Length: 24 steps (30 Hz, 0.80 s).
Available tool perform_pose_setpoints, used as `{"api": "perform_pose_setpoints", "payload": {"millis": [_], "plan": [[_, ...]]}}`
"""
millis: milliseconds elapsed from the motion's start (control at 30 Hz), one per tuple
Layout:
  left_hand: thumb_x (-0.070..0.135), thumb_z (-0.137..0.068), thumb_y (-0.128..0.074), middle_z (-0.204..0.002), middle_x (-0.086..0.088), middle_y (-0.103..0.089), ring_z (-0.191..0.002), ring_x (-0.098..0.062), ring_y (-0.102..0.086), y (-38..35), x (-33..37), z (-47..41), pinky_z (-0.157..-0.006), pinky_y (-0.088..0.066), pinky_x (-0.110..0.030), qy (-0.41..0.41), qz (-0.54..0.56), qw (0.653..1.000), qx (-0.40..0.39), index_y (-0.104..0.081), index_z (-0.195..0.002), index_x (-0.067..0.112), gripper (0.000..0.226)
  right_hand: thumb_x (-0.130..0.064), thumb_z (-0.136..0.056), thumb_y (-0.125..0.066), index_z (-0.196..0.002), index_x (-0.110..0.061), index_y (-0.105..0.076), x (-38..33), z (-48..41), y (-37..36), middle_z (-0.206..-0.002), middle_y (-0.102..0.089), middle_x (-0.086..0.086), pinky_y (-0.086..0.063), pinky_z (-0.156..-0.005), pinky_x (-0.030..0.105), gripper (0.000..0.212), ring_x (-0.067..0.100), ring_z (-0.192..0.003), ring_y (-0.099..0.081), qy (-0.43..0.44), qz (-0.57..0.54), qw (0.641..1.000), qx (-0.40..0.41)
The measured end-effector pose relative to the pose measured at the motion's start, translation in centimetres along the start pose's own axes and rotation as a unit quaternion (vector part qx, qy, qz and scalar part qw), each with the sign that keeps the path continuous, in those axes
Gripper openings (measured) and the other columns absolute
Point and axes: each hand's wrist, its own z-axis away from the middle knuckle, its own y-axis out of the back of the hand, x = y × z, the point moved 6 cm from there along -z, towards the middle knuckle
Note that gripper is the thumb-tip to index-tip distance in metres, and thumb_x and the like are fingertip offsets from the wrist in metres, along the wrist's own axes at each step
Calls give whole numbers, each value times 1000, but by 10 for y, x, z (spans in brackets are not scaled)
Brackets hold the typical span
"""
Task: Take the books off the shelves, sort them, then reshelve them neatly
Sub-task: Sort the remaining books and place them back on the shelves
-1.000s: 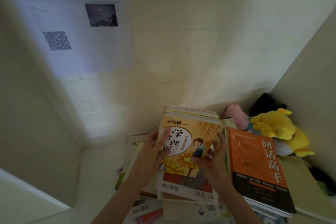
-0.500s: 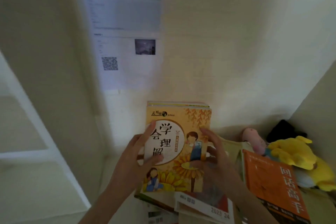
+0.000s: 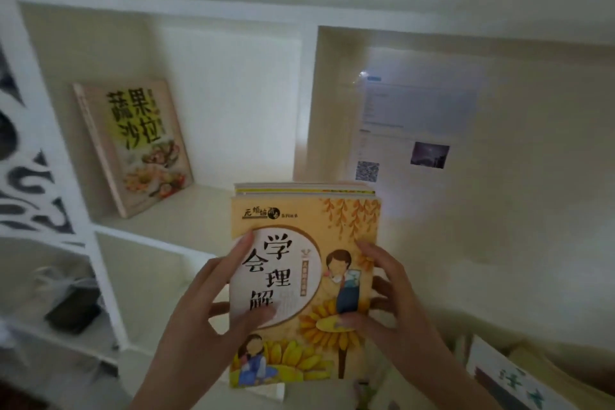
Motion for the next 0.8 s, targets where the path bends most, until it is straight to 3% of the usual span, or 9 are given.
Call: {"api": "perform_pose_setpoints", "payload": {"millis": [133, 233, 300, 367, 433, 533, 633, 733, 800], "plan": [[26, -61, -72, -109, 54, -42, -100, 23, -49, 54, -8, -6, -65, -54, -11, 7, -38, 997, 60, -31, -111, 81, 85, -9, -78, -76, -121, -71, -35, -14, -40, -47, -130, -41, -37, -51, -87, 22, 86, 6, -117, -55, 33, -15, 998, -54], [20, -67, -72, -115, 54, -39, -106, 26, -44, 86, -15, -20, -69, -52, -9, -15, -76, 991, 112, -30, -116, 79, 88, -10, -81, -74, -125, -67, -33, -29, -81, -81, -134, -36, -38, -47, -95, 20, 82, 4, -124, -49, 66, -21, 994, -80], [18, -71, -73, -115, 53, -38, -107, 27, -41, 102, -21, -32, -73, -53, -12, -32, -119, 981, 149, -27, -120, 78, 90, -3, -84, -70, -124, -64, -31, -34, -113, -100, -132, -33, -43, -45, -92, 12, 82, -2, -122, -47, 87, -23, 992, -92], [15, -75, -74, -111, 41, -40, -105, 17, -46, 112, -32, -48, -76, -54, -25, -40, -168, 967, 185, -22, -126, 75, 94, 0, -85, -67, -122, -63, -28, -36, -147, -117, -132, -32, -41, -43, -91, 9, 83, -2, -121, -47, 105, -7, 990, -96], [14, -78, -74, -114, 22, -41, -104, -1, -50, 118, -51, -66, -75, -54, -33, -31, -207, 953, 219, -16, -129, 73, 97, 1, -86, -66, -124, -64, -23, -30, -177, -134, -141, -33, -26, -44, -99, 19, 87, 6, -126, -46, 112, 12, 990, -80], [13, -83, -70, -118, -1, -43, -98, -16, -52, 114, -83, -90, -65, -49, -28, -19, -267, 931, 247, -6, -129, 74, 99, -8, -89, -65, -138, -56, -19, 0, -203, -155, -150, -27, -12, -37, -109, 28, 82, 3, -134, -34, 67, 16, 997, -43], [7, -89, -61, -114, -2, -32, -98, -15, -40, 106, -103, -107, -73, -46, -31, -40, -254, 926, 276, -10, -136, 65, 91, -12, -88, -67, -135, -53, -20, 37, -206, -181, -148, -27, -13, -36, -109, 25, 78, 1, -132, -34, 14, 10, 997, -72], [8, -93, -53, -116, 0, -26, -107, -22, -38, 103, -126, -124, -91, -47, -46, -37, -221, 930, 291, -11, -141, 60, 83, -6, -87, -66, -142, -48, -17, 60, -212, -197, -140, -40, -13, -41, -99, 23, 86, 6, -123, -44, -44, 26, 994, -96], [11, -94, -51, -121, -7, -29, -113, -30, -40, 103, -138, -136, -94, -46, -54, -31, -226, 928, 294, -9, -142, 60, 80, -12, -85, -70, -143, -45, -13, 62, -221, -202, -127, -50, -18, -41, -97, 24, 88, 7, -119, -51, -43, 61, 994, -86]]}}
